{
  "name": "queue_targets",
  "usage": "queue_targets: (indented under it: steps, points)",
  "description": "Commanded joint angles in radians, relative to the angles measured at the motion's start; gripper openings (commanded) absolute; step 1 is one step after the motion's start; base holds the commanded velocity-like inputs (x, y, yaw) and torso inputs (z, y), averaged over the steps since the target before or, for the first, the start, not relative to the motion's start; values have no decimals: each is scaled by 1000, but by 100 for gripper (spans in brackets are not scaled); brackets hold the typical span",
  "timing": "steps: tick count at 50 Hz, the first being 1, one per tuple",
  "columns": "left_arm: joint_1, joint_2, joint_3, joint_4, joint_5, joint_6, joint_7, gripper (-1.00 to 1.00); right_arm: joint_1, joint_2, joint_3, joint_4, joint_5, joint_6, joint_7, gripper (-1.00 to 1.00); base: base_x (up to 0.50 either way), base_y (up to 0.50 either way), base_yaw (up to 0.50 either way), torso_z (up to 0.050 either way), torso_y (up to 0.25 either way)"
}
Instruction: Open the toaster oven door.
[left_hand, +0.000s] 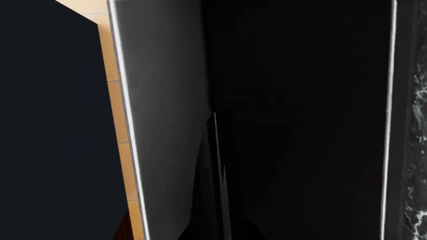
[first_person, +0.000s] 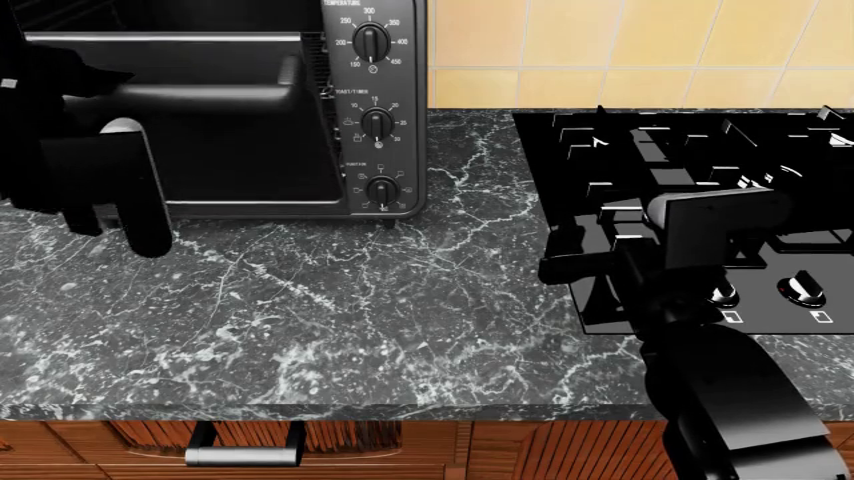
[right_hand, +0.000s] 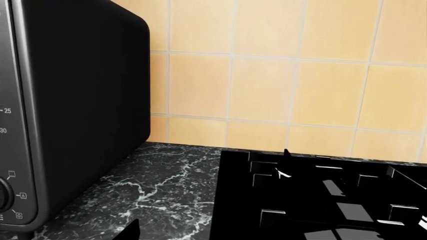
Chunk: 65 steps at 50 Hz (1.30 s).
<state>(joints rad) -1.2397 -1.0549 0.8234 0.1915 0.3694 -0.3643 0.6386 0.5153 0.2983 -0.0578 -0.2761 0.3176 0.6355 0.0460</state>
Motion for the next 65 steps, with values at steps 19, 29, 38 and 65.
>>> queue_targets:
  steps: [19,29,38,65]
  points:
    - [226,-221,-45,354,-212,-117,-134,-100,-10,5,-1,-5,16,-10,6,100,-1,-1,-2,0,1]
    - [275,-269,-42,399,-236,-131,-166,-100,-16,8,1,-16,23,-7,11,100,0,-2,-2,0,1]
    - [322,-322,-45,446,-279,-147,-217,-100,-21,7,-3,-9,25,-19,10,100,0,-2,-2,0,1]
    - [496,-444,32,559,-358,-151,-420,-100,-27,6,-6,1,36,-34,16,100,0,0,0,0,2]
